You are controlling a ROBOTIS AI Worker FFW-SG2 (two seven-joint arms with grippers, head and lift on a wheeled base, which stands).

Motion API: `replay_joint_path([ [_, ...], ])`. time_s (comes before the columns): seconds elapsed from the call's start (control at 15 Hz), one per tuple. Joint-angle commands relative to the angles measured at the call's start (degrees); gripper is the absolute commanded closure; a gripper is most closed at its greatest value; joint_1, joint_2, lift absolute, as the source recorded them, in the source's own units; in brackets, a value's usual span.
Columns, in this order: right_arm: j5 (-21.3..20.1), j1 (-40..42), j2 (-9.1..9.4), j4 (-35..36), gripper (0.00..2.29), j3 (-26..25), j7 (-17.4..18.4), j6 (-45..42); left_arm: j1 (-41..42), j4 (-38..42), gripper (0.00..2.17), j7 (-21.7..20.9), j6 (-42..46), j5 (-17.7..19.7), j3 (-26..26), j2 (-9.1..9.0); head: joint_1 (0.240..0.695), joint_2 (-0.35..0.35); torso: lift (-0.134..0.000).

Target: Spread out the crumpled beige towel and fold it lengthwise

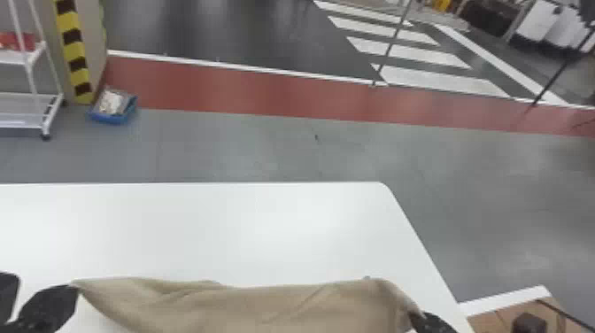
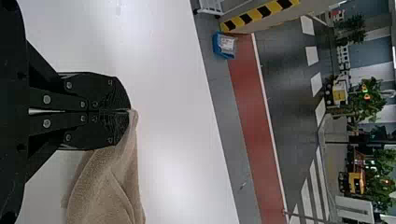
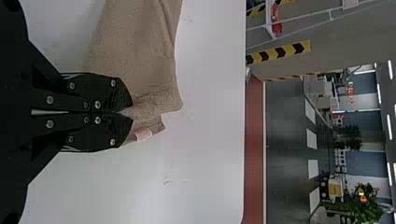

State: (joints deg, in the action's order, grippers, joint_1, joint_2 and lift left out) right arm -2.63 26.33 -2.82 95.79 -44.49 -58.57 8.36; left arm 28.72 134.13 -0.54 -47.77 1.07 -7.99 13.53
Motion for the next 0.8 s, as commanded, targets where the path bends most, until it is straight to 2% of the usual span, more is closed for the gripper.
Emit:
replay_joint_path([
  [0.0,-1.9,0.0,-0.70,-2.1,1.48,-0.8,-2.7,-3.7,-0.1,-0.1,2.07,0.0,0.0,-0.1,0.2,0.00,0.695,-0.350,0.000],
  [0.07,-2.5,0.6,-1.05,-2.4,1.48,-0.8,-3.2,-3.1,-0.1,-0.1,2.07,0.0,0.0,-0.1,0.3,0.00,0.695,-0.350,0.000],
  [0.13,-2.6,1.2,-1.05,-2.4,1.37,-0.8,-3.5,-2.6,-0.1,-0.1,2.07,0.0,0.0,-0.1,0.2,0.00,0.695,-0.350,0.000],
  [0.2,-2.4,1.3,-1.05,-2.3,1.07,-1.2,-4.2,-1.4,-0.2,0.0,2.07,0.0,0.0,-0.1,0.1,0.00,0.695,-0.350,0.000],
  [0.27,-2.1,1.4,-1.05,-2.0,0.63,-1.8,-5.2,1.1,-0.1,-0.1,2.07,0.0,0.0,-0.2,-0.1,0.00,0.695,-0.350,0.000],
  [0.33,-2.2,1.4,-1.05,-1.7,0.29,-2.3,-6.0,2.5,-0.1,-0.1,2.07,0.0,0.0,-0.2,-0.1,0.00,0.695,-0.350,0.000],
  [0.4,-2.1,1.5,-0.96,-1.4,0.10,-3.1,-6.6,3.9,-0.1,-0.1,2.07,0.0,0.0,-0.2,-0.2,0.00,0.695,-0.350,0.000],
  [0.6,3.0,1.1,-1.05,-0.4,0.04,-8.4,-9.3,6.0,0.1,0.0,2.07,0.0,-0.2,-0.4,-0.1,0.00,0.695,-0.350,0.000],
  [0.73,6.0,-1.0,-1.14,0.3,0.05,-11.4,-9.5,9.9,0.1,0.0,2.07,0.0,-0.2,-0.7,-0.4,0.00,0.695,-0.350,0.000],
])
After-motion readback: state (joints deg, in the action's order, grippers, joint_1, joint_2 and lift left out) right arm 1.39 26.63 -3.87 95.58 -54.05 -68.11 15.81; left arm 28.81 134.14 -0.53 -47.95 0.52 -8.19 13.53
